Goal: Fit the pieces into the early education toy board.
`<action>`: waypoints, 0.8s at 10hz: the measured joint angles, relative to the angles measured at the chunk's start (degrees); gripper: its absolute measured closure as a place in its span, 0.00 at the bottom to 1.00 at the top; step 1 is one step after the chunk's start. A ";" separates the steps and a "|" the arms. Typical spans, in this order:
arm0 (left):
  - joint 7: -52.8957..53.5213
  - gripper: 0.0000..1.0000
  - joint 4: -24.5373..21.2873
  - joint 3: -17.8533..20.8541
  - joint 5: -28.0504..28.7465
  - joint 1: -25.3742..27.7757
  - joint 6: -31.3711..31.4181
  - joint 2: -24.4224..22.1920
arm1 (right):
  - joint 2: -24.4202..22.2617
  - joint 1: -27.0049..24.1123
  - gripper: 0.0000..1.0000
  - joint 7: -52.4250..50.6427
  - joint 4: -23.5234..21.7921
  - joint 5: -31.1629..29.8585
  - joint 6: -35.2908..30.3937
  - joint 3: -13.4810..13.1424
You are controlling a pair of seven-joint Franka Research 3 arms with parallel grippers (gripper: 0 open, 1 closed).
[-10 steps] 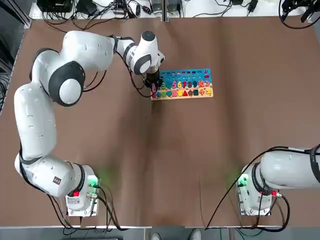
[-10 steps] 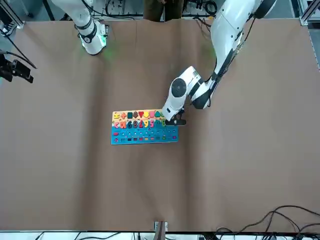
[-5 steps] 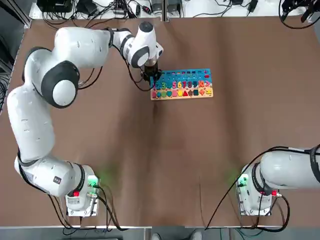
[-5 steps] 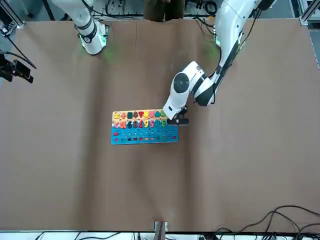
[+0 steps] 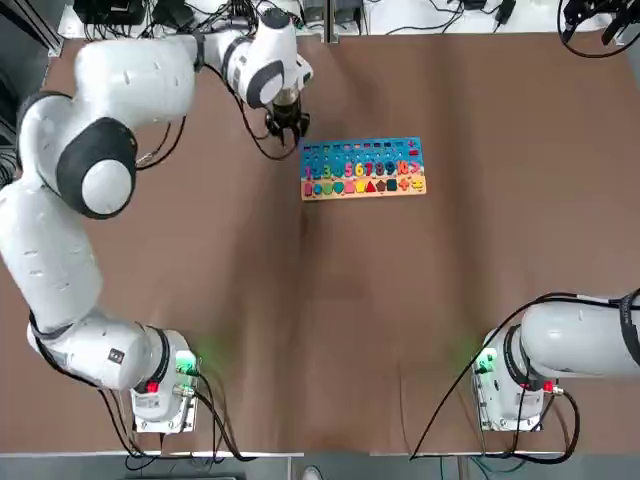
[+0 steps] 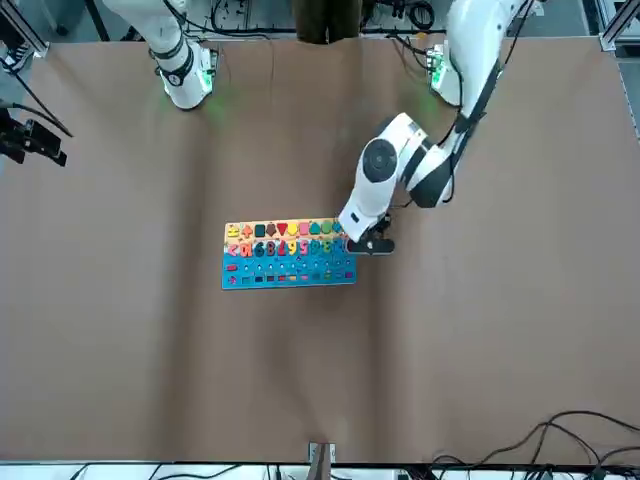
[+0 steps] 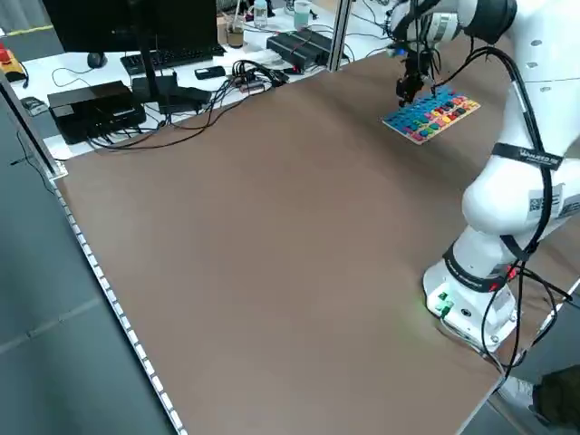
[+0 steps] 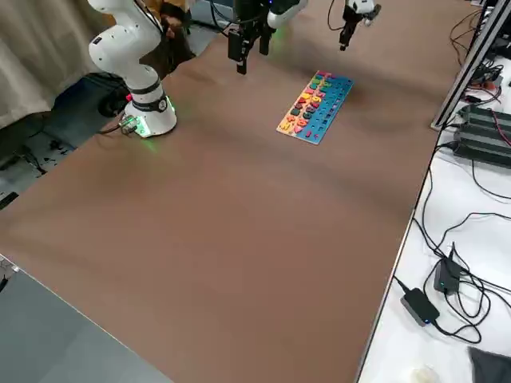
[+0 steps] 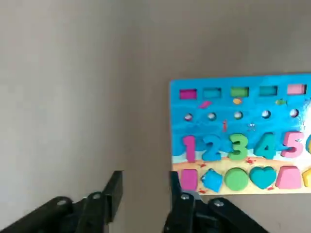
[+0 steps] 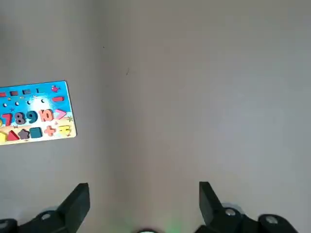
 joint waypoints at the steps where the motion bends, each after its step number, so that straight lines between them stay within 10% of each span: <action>1: 1.68 0.31 0.16 0.01 0.00 1.72 -0.50 -2.00 | 0.01 0.00 0.01 0.00 0.08 0.00 0.01 0.02; 3: 5.12 0.02 0.64 0.07 0.00 5.54 -2.06 -6.44 | 0.58 0.00 0.01 0.00 0.95 0.00 0.02 0.01; 8: 20.78 0.00 8.80 0.27 0.00 14.46 -15.05 -15.54 | 1.51 -0.02 0.01 0.57 2.17 0.00 0.04 -0.02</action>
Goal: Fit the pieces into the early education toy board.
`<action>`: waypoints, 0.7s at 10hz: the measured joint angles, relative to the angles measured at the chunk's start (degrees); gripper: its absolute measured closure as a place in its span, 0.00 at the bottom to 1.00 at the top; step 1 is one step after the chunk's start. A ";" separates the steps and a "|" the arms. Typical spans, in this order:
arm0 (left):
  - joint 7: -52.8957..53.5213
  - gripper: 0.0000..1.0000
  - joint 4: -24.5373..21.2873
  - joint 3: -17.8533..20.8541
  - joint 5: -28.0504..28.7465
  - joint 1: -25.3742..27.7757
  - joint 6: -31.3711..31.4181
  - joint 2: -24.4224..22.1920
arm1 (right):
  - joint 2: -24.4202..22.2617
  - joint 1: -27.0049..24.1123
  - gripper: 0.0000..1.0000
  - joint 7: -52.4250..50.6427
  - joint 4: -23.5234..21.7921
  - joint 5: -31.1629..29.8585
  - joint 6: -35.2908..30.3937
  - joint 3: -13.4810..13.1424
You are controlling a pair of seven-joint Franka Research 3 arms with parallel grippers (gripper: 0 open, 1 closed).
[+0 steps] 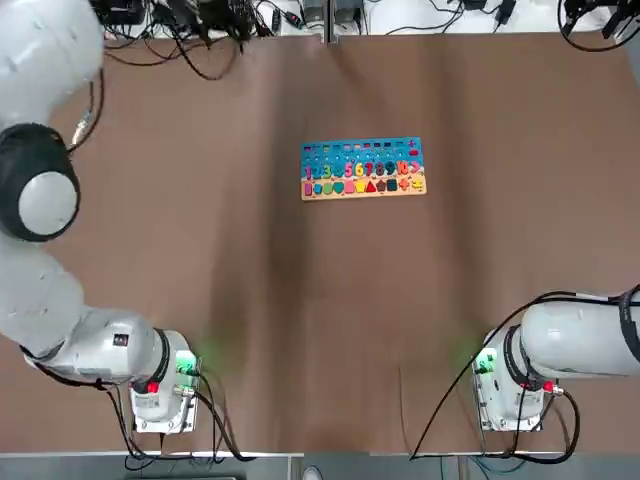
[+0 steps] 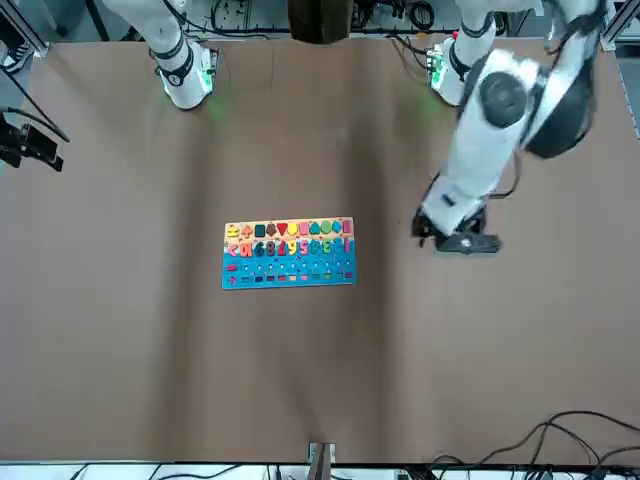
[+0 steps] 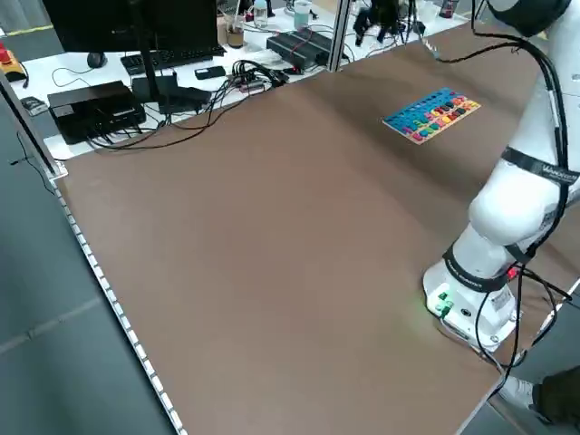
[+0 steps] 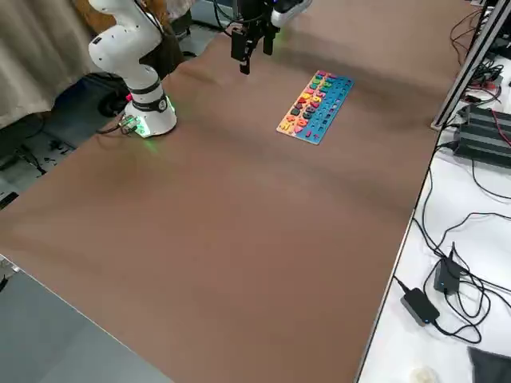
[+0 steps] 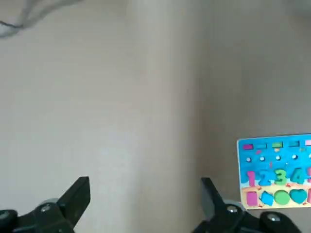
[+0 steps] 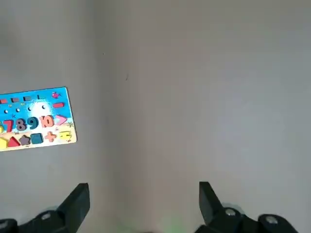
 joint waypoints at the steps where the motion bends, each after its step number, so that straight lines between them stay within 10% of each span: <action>1: 4.34 0.00 2.38 0.12 0.00 1.60 -3.50 -1.45 | 0.03 0.00 0.01 0.03 0.10 0.00 0.02 -0.01; 7: 18.44 0.00 3.31 0.24 -11.62 17.72 -15.07 -11.97 | 0.23 0.01 0.01 0.03 0.99 0.00 -0.02 0.15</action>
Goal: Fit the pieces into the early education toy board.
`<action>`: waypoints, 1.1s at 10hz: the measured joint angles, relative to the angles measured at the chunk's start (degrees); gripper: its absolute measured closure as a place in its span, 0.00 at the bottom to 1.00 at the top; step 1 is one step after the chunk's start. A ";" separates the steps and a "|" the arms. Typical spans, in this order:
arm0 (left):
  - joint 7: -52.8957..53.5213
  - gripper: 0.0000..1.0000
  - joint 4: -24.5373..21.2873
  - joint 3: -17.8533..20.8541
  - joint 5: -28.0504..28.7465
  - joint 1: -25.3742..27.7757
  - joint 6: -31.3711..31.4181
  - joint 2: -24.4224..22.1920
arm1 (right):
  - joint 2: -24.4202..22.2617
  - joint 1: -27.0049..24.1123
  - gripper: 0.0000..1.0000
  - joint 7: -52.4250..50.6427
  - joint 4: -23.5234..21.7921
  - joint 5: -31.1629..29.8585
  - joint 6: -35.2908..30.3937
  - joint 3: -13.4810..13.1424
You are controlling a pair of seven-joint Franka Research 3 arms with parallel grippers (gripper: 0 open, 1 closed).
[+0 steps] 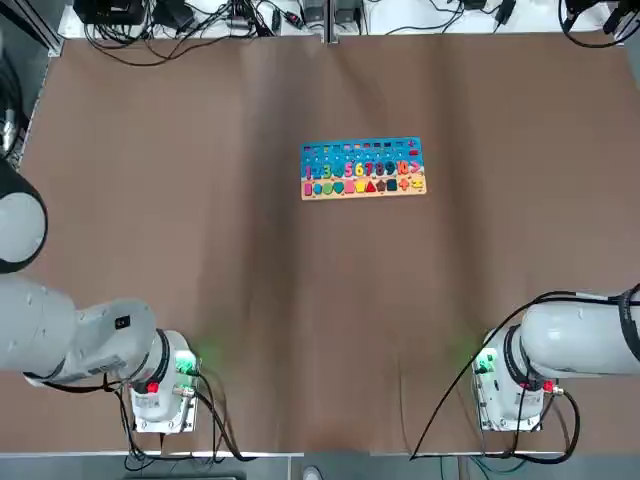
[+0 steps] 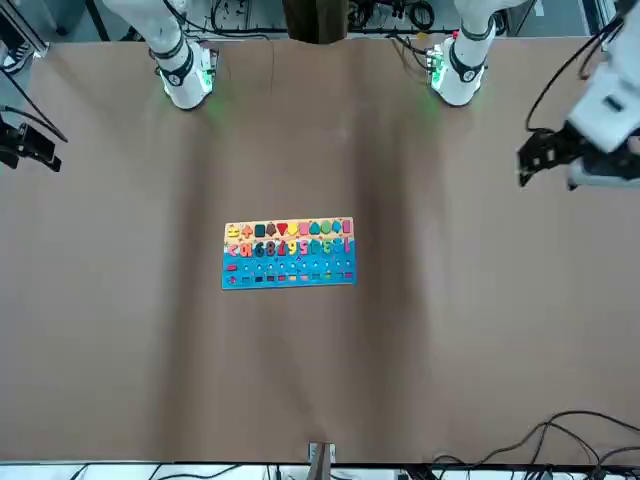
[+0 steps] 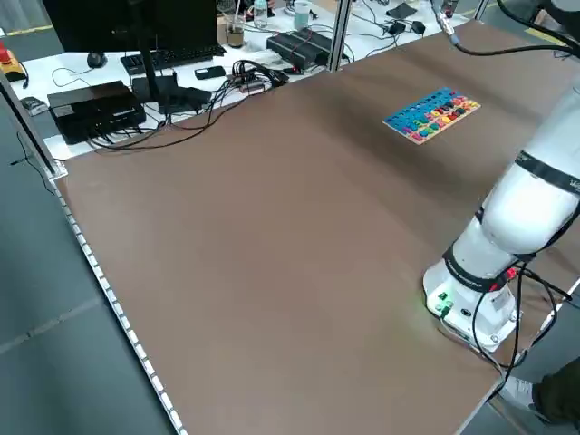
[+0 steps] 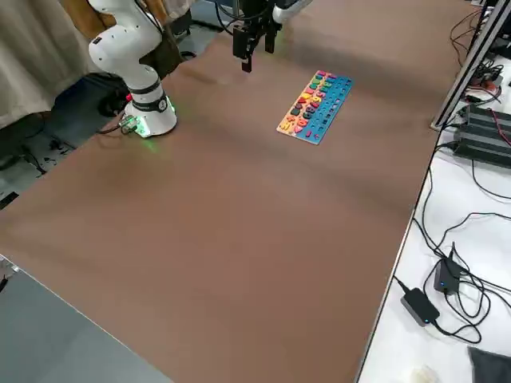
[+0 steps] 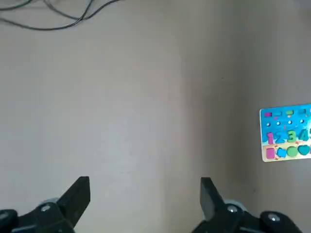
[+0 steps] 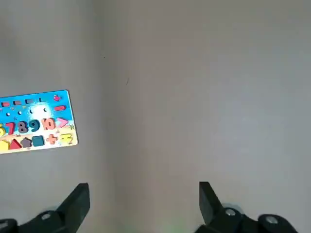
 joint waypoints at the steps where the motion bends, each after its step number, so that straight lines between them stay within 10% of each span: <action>1: 0.26 0.00 0.05 0.55 -0.32 1.01 0.02 -0.08 | 0.02 0.00 0.01 0.00 0.07 0.00 0.00 -0.02; 5: 0.72 0.00 0.16 19.55 -0.46 -14.40 -0.04 -0.53 | 0.06 -0.02 0.01 0.02 0.22 0.00 0.03 -0.17; 11: 1.46 0.02 -4.84 21.59 -0.46 -16.61 -2.46 -3.59 | 0.09 -0.03 0.01 0.01 1.10 0.00 -0.01 -0.22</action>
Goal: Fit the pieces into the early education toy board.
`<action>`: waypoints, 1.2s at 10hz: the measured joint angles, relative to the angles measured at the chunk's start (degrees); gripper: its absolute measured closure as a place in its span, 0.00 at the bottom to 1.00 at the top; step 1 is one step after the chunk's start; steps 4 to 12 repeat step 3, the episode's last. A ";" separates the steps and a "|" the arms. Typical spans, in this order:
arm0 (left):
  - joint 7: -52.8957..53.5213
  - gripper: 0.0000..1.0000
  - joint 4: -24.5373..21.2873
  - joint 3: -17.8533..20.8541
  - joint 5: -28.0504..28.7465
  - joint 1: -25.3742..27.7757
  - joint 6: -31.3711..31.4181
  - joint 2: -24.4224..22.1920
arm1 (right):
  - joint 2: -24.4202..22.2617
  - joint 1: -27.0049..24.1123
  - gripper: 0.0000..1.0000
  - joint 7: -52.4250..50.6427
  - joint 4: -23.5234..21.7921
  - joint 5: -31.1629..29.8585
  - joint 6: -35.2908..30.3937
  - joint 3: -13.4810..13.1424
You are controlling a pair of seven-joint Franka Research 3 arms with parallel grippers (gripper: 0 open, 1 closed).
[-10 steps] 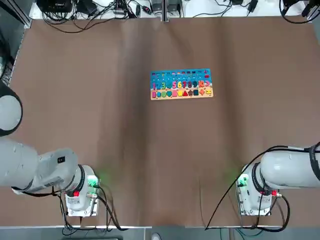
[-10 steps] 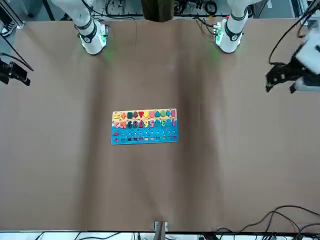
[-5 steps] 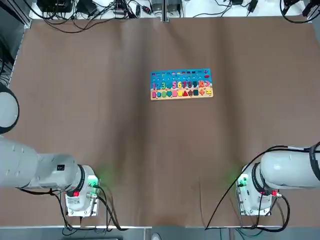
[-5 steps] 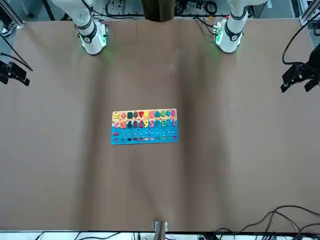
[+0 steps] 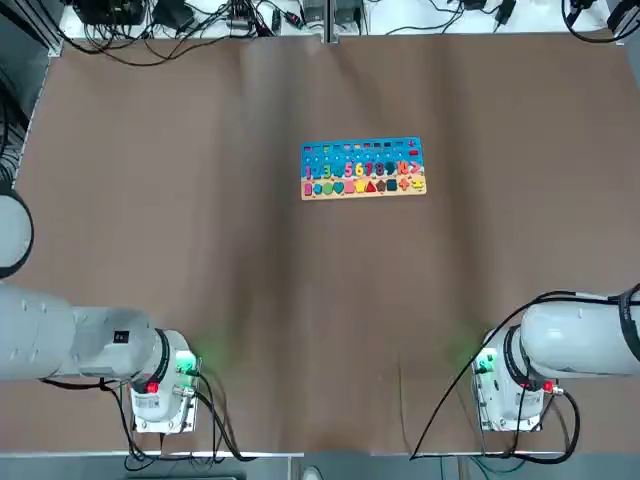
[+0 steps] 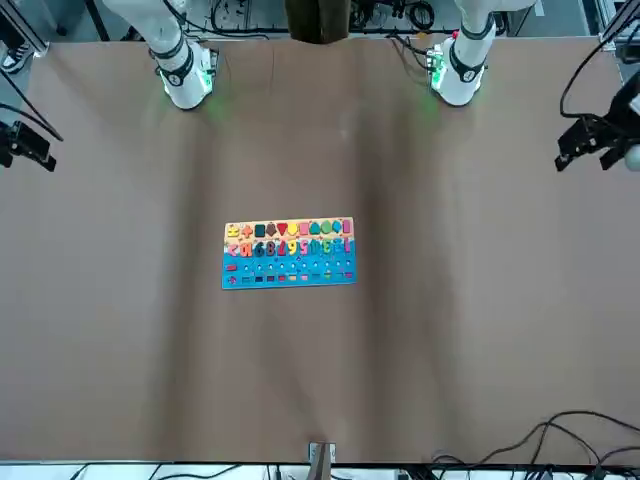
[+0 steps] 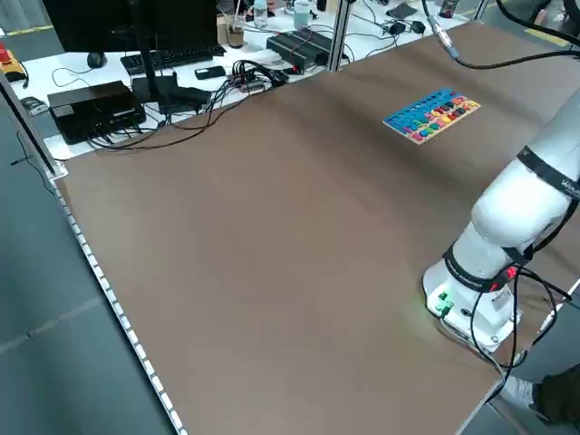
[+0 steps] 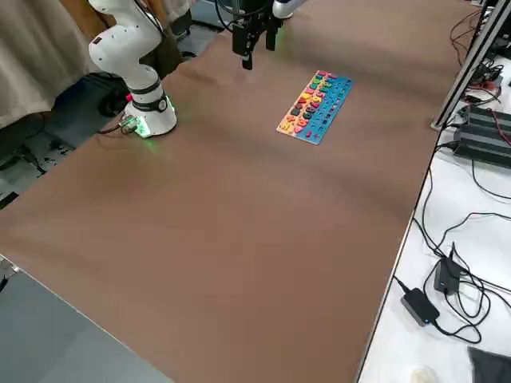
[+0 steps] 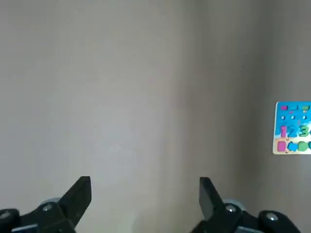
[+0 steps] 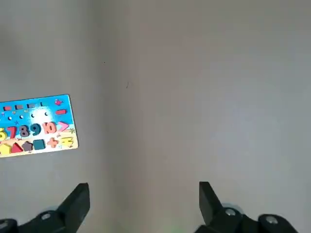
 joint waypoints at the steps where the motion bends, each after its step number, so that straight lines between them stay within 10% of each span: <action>1: 0.45 0.02 -0.50 0.00 0.00 -0.02 0.01 -0.29 | 0.00 0.00 0.01 0.00 0.08 0.00 0.00 -0.02; 12: 0.56 0.02 -0.69 0.00 0.00 -0.08 0.01 -0.44 | 0.00 0.00 0.01 0.00 0.56 -0.01 0.00 -0.14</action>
